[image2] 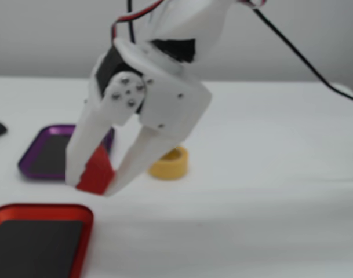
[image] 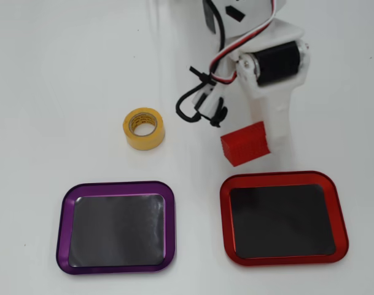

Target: Grasp a red block and put it in the left red dish.

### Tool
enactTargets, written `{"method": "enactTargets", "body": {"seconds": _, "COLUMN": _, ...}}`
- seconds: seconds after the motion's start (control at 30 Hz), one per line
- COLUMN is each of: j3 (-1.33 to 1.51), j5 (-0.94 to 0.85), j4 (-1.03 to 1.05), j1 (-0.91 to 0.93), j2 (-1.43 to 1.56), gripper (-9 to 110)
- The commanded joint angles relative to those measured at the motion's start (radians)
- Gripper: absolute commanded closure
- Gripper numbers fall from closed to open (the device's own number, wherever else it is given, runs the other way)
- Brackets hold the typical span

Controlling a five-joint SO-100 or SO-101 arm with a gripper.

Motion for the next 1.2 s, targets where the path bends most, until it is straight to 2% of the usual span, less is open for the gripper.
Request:
{"method": "enactTargets", "body": {"seconds": 0.0, "j3": -0.114, "j5": 0.008, "j4": 0.003, "j1": 0.0, "j2": -0.032, "gripper": 102}}
{"method": "enactTargets", "body": {"seconds": 0.47, "j3": -0.331, "j5": 0.011, "j4": 0.0, "j1": -0.005, "j2": -0.256, "gripper": 102}}
{"method": "enactTargets", "body": {"seconds": 0.8, "j3": -0.327, "j5": 0.011, "j4": 0.0, "j1": -0.081, "j2": -0.267, "gripper": 96}}
{"method": "enactTargets", "body": {"seconds": 1.17, "j3": -0.322, "j5": 0.011, "j4": 0.002, "j1": -0.084, "j2": -0.27, "gripper": 96}}
